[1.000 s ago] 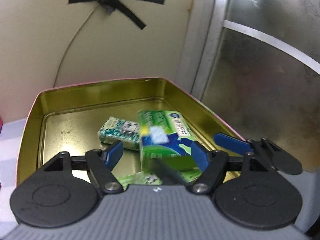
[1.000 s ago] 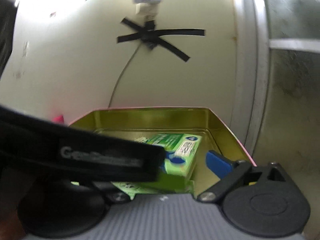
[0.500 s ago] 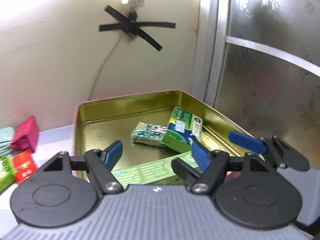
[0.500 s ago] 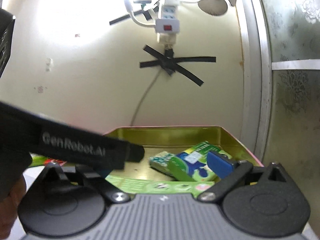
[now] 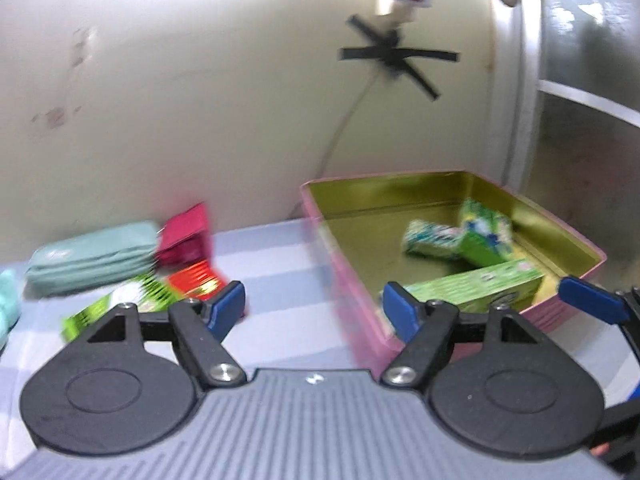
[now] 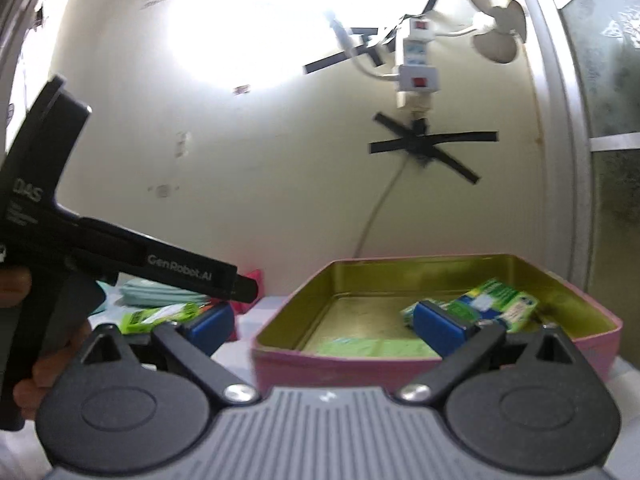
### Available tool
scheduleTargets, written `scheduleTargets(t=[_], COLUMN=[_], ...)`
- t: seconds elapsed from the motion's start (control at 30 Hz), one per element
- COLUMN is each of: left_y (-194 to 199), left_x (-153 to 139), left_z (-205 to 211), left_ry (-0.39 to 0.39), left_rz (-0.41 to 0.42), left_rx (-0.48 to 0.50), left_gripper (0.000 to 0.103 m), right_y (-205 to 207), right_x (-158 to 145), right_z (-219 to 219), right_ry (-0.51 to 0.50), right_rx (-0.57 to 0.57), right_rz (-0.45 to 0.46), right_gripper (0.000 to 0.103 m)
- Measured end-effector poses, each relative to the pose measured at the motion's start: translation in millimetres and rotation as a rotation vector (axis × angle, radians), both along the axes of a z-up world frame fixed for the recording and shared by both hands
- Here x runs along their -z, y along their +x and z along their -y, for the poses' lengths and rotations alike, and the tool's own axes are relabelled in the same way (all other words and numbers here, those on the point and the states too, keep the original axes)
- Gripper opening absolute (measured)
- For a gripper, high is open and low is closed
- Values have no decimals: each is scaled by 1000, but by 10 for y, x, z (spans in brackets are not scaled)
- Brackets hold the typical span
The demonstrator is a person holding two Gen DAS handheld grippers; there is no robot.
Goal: Organize objects
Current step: 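Lower the green medicine box into the pink tin and open the left gripper, then grasp the green snack packet with the right gripper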
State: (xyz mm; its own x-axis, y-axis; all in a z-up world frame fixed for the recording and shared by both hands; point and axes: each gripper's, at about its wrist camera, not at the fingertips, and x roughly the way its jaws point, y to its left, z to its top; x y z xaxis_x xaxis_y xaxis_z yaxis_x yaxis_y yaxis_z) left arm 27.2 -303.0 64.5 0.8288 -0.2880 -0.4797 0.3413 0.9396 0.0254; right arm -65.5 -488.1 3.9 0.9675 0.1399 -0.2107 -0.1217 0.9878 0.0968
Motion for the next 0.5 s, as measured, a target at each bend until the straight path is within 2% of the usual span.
scheduleTargets(t=[0.23, 0.5], left_y=[16, 107], left_x=[178, 405], left_z=[-497, -1026], left_ry=[15, 33], left_rz=[-39, -77], left_rx=[-91, -166], left_gripper=[78, 78], right_y=[5, 96], right_x=[56, 141], right_z=[-435, -893], right_ry=[-35, -108], right_rx=[-82, -168], right_rz=[-50, -115], right_gripper=[94, 93])
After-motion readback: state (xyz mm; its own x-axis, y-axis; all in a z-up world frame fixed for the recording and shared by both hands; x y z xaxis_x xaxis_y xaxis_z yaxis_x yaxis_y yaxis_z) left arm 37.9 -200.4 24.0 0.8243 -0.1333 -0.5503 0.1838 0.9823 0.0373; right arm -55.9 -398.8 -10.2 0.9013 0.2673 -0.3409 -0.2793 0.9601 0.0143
